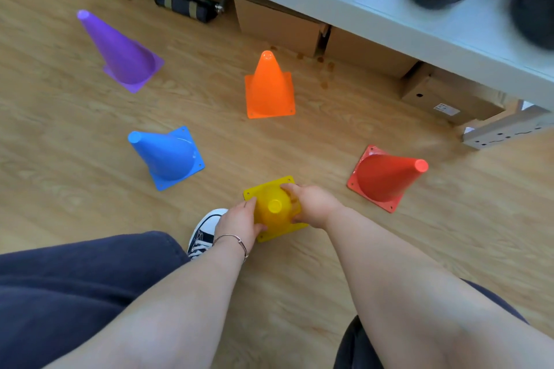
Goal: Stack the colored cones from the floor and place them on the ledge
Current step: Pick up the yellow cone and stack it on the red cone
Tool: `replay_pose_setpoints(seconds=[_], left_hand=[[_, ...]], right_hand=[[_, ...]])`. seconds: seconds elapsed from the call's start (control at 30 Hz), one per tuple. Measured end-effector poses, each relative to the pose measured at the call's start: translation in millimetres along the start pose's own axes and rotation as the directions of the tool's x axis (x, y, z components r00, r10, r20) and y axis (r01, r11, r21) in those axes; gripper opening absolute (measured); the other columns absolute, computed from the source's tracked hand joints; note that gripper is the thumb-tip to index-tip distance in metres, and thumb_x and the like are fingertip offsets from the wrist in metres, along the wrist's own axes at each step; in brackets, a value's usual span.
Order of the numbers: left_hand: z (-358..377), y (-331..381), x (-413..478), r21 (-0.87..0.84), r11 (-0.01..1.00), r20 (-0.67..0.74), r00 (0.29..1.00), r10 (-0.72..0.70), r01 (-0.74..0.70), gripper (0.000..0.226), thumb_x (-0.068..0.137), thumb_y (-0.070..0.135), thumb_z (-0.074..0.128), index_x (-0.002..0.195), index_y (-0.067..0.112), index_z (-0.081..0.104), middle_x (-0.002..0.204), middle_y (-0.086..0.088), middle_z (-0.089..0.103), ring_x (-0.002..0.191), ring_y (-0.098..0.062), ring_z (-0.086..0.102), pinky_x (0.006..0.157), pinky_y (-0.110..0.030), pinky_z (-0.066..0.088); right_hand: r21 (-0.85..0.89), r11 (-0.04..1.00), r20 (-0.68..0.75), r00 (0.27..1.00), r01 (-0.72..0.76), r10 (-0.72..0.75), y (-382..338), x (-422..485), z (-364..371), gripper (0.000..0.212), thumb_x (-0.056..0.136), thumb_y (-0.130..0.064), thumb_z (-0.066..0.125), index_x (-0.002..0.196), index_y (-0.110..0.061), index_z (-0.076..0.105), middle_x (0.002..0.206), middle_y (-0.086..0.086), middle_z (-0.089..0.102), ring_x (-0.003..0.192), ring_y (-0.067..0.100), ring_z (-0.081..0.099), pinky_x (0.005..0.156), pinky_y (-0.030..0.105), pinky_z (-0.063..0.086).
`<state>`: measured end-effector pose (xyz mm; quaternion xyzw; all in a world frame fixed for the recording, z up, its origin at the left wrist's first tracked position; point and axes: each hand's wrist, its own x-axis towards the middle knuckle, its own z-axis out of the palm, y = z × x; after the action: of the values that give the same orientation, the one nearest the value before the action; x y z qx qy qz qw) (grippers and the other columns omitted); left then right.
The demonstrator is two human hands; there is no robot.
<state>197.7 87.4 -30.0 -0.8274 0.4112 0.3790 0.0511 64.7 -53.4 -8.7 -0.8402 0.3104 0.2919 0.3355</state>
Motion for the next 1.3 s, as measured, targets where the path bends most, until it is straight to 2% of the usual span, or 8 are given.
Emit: replay_pose_setpoints(seconds=[0.2, 0.37, 0.53, 0.77, 1.0, 1.13, 1.3], left_hand=[[-8, 6, 4, -0.213, 0.977, -0.063, 0.998, 0.006, -0.019, 0.076, 0.084, 0.033, 0.070, 0.150, 0.020, 0.034, 0.144, -0.009, 0.052, 0.129, -0.029, 0.051, 0.104, -0.040, 0.043], [-24, 13, 9, -0.241, 0.968, -0.093, 0.995, 0.046, -0.067, 0.076, 0.083, 0.032, 0.073, 0.149, 0.022, 0.036, 0.145, -0.007, 0.052, 0.132, -0.025, 0.050, 0.109, -0.036, 0.040], [-47, 29, 14, -0.279, 0.952, -0.145, 0.985, 0.089, -0.127, 0.075, 0.081, 0.030, 0.075, 0.147, 0.022, 0.041, 0.143, -0.007, 0.055, 0.129, -0.024, 0.053, 0.108, -0.036, 0.041], [-92, 65, 13, -0.226, 0.946, -0.211, 0.960, 0.185, -0.232, 0.071, 0.077, 0.035, 0.077, 0.141, 0.027, 0.048, 0.132, -0.005, 0.064, 0.115, -0.026, 0.061, 0.098, -0.035, 0.048], [-140, 111, -2, -0.207, 0.921, -0.262, 0.925, 0.274, -0.331, 0.071, 0.076, 0.030, 0.080, 0.140, 0.023, 0.050, 0.134, -0.006, 0.063, 0.121, -0.021, 0.060, 0.102, -0.034, 0.047], [-167, 142, -12, -0.170, 0.906, -0.295, 0.897, 0.330, -0.389, 0.071, 0.075, 0.035, 0.080, 0.139, 0.028, 0.052, 0.132, -0.002, 0.064, 0.121, -0.018, 0.061, 0.102, -0.036, 0.049], [-192, 187, -22, -0.148, 0.868, -0.308, 0.856, 0.416, -0.475, 0.066, 0.078, 0.029, 0.078, 0.138, 0.026, 0.052, 0.133, -0.003, 0.063, 0.123, -0.019, 0.059, 0.104, -0.036, 0.048]], right_hand=[[0.087, 0.995, -0.074, 0.996, -0.044, 0.050, 3, -2, -6, 0.089, 0.079, -0.025, 0.078, 0.152, -0.024, 0.028, 0.141, 0.012, 0.053, 0.126, 0.032, 0.053, 0.096, 0.036, 0.044], [0.181, 0.981, -0.144, 0.985, -0.065, 0.092, 11, -6, -11, 0.090, 0.076, -0.027, 0.082, 0.150, -0.024, 0.032, 0.133, 0.014, 0.060, 0.120, 0.033, 0.058, 0.094, 0.036, 0.047], [0.294, 0.955, -0.260, 0.957, -0.048, 0.128, 20, -14, -25, 0.087, 0.072, -0.030, 0.084, 0.146, -0.028, 0.039, 0.130, 0.008, 0.063, 0.115, 0.029, 0.062, 0.095, 0.038, 0.050], [0.426, 0.905, -0.393, 0.899, -0.007, 0.192, 32, -41, -54, 0.083, 0.067, -0.036, 0.086, 0.139, -0.037, 0.044, 0.126, 0.002, 0.066, 0.105, 0.026, 0.066, 0.091, 0.041, 0.054], [0.444, 0.896, -0.470, 0.856, 0.019, 0.215, 44, -81, -100, 0.082, 0.069, -0.041, 0.084, 0.139, -0.042, 0.041, 0.127, 0.000, 0.064, 0.105, 0.025, 0.065, 0.089, 0.042, 0.056], [0.434, 0.901, -0.517, 0.824, 0.017, 0.233, 54, -107, -133, 0.082, 0.069, -0.042, 0.084, 0.140, -0.039, 0.043, 0.130, -0.002, 0.064, 0.103, 0.022, 0.067, 0.092, 0.037, 0.054], [0.427, 0.904, -0.554, 0.790, -0.001, 0.262, 73, -138, -164, 0.081, 0.070, -0.040, 0.084, 0.140, -0.038, 0.043, 0.131, -0.004, 0.063, 0.100, 0.019, 0.067, 0.090, 0.034, 0.053]])
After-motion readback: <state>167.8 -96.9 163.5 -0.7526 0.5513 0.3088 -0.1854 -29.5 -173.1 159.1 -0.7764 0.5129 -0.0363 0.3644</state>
